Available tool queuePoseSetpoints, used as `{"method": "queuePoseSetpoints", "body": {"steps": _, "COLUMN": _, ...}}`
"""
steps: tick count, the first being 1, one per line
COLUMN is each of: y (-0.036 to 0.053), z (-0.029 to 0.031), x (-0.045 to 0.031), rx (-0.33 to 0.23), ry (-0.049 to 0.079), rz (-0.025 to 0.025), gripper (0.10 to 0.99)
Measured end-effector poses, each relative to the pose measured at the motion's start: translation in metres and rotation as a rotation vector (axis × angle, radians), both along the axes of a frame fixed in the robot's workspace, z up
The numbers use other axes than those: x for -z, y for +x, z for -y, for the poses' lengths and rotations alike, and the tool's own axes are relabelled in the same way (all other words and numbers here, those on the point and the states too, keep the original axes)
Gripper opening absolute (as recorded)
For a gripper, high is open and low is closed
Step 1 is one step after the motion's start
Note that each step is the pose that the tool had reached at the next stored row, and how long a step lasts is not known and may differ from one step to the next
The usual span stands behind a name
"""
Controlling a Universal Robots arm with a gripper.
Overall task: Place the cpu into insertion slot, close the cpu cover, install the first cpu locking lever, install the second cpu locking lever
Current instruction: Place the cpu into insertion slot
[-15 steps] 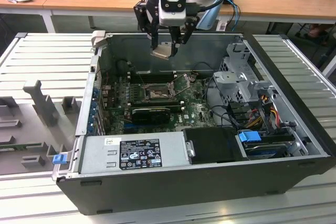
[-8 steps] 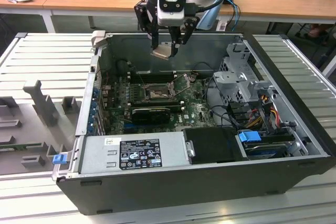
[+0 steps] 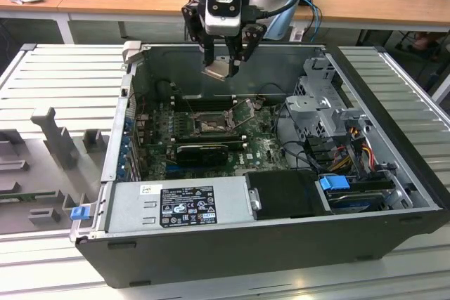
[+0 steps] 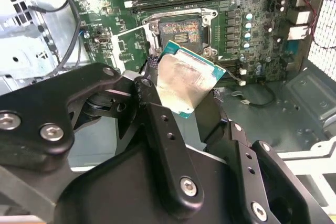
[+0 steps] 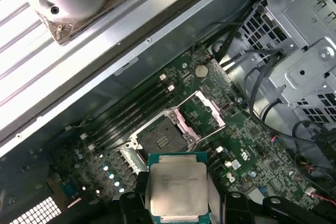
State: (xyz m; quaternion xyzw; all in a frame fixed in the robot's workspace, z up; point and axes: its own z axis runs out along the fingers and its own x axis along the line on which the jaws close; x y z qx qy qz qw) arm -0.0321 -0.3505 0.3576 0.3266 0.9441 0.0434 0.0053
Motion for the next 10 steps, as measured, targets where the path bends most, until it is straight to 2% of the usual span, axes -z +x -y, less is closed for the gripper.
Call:
{"method": "queuePoseSetpoints", "body": {"steps": 6, "y": 0.0, "z": 0.0, "x": 0.0009, "rx": 0.09, "ry": 0.0, "rz": 0.0, "gripper": 0.529}}
{"method": "queuePoseSetpoints", "body": {"steps": 10, "y": 0.0, "z": 0.0, "x": 0.0033, "rx": 0.095, "ry": -0.001, "rz": 0.0001, "gripper": 0.529}}
